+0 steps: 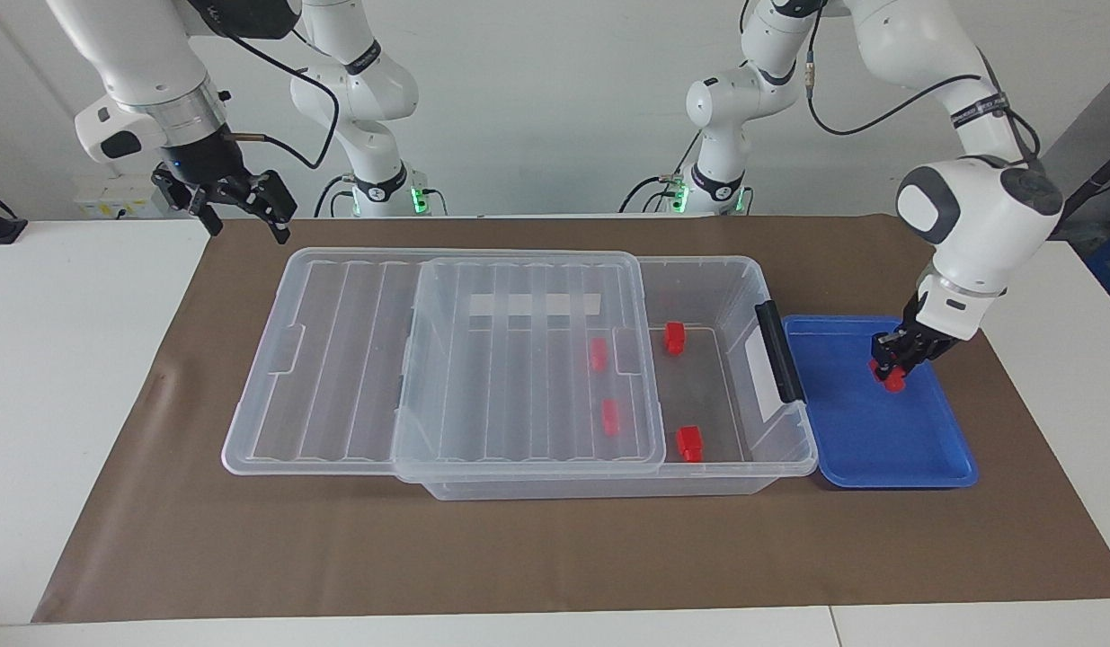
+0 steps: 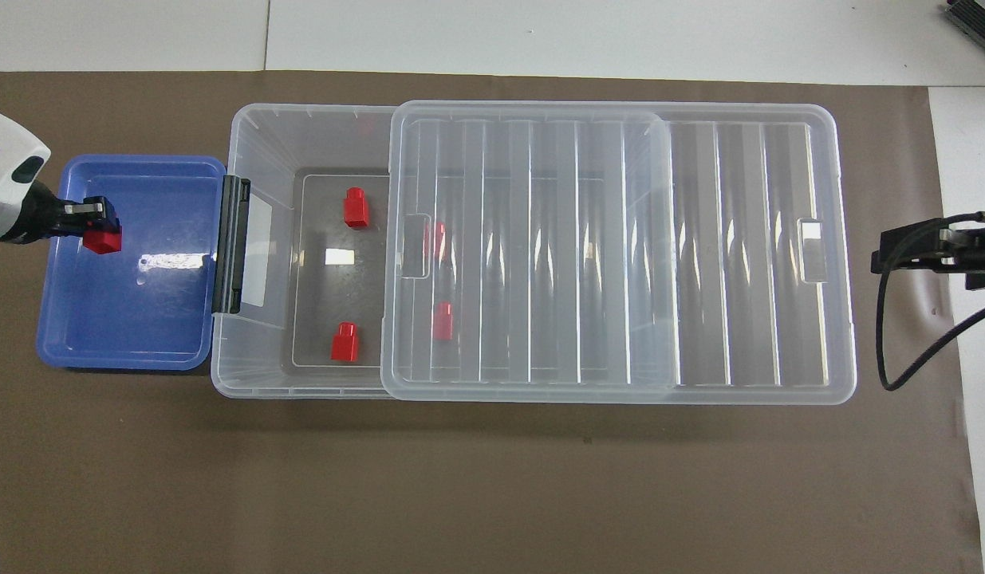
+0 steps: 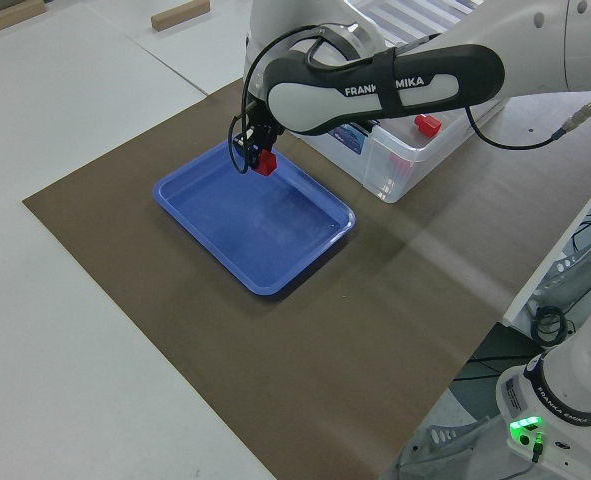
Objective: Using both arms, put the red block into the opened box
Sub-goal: 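Lift the red block with the left gripper toward the open box, then lower the red block into the box and open the left gripper, then withdraw the left gripper back over the blue tray, then grip the clear lid with the right gripper and slide it closed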
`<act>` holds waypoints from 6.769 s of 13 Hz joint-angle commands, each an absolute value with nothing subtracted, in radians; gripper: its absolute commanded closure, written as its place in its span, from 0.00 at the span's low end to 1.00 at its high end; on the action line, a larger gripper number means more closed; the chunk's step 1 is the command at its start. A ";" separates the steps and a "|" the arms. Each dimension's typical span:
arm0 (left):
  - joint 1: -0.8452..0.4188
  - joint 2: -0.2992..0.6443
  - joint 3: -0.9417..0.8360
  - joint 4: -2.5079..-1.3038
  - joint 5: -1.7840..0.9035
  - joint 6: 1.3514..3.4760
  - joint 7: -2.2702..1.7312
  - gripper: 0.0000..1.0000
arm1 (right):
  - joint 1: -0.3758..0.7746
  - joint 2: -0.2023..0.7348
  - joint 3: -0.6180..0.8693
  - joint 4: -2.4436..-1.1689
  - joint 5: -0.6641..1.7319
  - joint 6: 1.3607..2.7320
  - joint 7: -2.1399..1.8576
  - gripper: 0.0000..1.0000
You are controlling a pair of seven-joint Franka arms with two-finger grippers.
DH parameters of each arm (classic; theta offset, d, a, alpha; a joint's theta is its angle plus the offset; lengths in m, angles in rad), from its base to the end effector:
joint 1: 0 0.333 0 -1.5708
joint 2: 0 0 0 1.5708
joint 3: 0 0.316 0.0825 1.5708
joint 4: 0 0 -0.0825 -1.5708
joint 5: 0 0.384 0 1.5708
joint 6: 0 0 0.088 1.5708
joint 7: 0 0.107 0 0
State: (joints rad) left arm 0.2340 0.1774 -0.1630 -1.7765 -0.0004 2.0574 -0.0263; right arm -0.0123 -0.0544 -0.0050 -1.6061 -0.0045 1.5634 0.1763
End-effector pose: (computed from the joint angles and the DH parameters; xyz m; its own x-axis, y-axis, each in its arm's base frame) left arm 0.6203 0.0495 0.4665 0.9892 0.1024 0.1048 0.0996 -0.9945 0.0318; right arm 0.5367 -0.0098 0.6369 0.9812 -0.1924 0.0123 -0.1925 -0.9813 0.0021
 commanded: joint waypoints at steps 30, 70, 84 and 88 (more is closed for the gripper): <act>-0.153 0.307 -0.195 -1.987 0.155 2.445 -0.601 1.00 | -0.023 -0.067 0.002 -1.634 -0.011 1.562 0.146 0.00; 0.157 -0.121 -0.179 -1.773 0.100 1.733 -0.080 0.00 | -0.173 0.017 -0.005 -1.828 -0.011 2.001 -0.207 1.00; -0.069 0.070 -0.003 -1.554 0.038 1.534 -0.083 0.00 | -0.094 0.150 0.002 -1.827 0.170 2.137 -0.293 1.00; -0.057 0.078 -0.005 -1.502 0.037 1.473 -0.083 0.00 | -0.028 0.149 0.000 -1.825 0.187 2.129 -0.203 1.00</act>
State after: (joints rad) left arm -0.0446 0.0632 -0.0221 -1.5438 0.0507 1.5239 -0.0894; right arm -0.0495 0.1466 -0.0050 -1.8292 0.1635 2.1306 -0.2460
